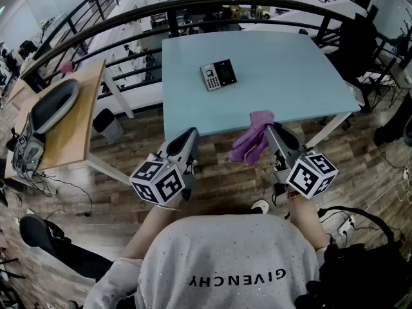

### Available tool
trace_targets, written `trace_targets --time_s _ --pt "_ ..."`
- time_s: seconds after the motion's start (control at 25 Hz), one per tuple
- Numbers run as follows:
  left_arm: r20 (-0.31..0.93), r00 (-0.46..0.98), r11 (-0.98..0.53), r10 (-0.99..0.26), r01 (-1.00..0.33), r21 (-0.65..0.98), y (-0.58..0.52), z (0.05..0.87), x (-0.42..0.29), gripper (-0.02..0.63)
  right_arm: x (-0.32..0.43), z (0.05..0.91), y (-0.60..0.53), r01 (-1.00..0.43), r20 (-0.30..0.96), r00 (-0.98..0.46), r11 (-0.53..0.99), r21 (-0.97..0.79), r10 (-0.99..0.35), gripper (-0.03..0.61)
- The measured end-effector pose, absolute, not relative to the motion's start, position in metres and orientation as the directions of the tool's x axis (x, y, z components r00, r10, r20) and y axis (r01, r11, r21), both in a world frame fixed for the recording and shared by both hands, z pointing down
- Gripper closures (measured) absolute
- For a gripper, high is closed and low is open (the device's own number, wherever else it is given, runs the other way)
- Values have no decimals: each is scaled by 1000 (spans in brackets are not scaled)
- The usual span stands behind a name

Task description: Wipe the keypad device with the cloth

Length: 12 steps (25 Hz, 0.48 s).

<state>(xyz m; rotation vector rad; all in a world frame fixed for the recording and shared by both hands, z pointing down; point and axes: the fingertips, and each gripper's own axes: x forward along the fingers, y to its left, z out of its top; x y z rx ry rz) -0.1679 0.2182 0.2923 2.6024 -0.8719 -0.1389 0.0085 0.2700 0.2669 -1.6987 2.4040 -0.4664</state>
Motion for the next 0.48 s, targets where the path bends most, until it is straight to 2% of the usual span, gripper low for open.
trace_targets --time_s 0.48 --pt "30 790 -718 -613 -572 397 200 291 -170 614 -2 268 245 -887 97 -391 347 -305 -915 545"
